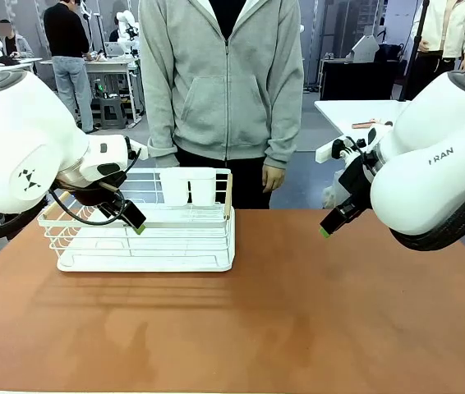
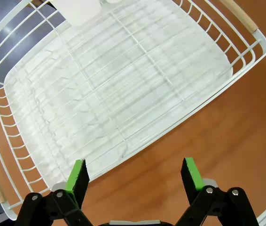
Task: Clean the table.
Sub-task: Pick up the Lint Roller when the human hands it over.
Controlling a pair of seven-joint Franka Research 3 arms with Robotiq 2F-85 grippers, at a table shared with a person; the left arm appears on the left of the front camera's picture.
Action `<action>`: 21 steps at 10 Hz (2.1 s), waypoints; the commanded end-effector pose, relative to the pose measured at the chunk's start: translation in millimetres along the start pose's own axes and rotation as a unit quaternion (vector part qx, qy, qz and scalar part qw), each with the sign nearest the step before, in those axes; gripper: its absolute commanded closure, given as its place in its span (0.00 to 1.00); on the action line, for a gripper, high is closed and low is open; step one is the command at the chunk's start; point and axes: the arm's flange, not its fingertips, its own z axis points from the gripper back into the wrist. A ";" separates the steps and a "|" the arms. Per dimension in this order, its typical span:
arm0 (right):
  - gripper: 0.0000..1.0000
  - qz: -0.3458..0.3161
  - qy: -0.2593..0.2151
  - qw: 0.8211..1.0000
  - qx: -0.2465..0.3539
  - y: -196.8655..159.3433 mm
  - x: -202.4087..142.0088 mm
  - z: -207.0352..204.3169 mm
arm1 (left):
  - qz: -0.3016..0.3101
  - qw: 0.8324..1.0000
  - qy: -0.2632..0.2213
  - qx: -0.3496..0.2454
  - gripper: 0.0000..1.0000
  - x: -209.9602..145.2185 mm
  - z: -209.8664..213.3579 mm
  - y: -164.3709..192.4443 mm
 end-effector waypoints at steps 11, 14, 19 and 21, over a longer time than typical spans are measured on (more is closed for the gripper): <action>0.00 -0.295 -0.114 0.838 0.444 -185.7 -81.9 126.4 | 0.331 0.718 -0.027 -0.612 0.00 -50.9 114.6 268.5; 0.00 -0.383 -0.184 0.782 0.456 -239.7 -171.9 153.5 | 0.427 0.671 -0.111 -0.596 0.00 -139.3 139.2 351.3; 0.00 -0.400 -0.199 0.782 0.434 -254.1 -203.0 157.7 | 0.447 0.678 -0.119 -0.571 0.00 -149.9 154.6 355.8; 0.00 -0.427 -0.204 0.763 0.440 -260.6 -216.9 157.5 | 0.448 0.672 -0.123 -0.576 0.00 -172.1 161.6 349.4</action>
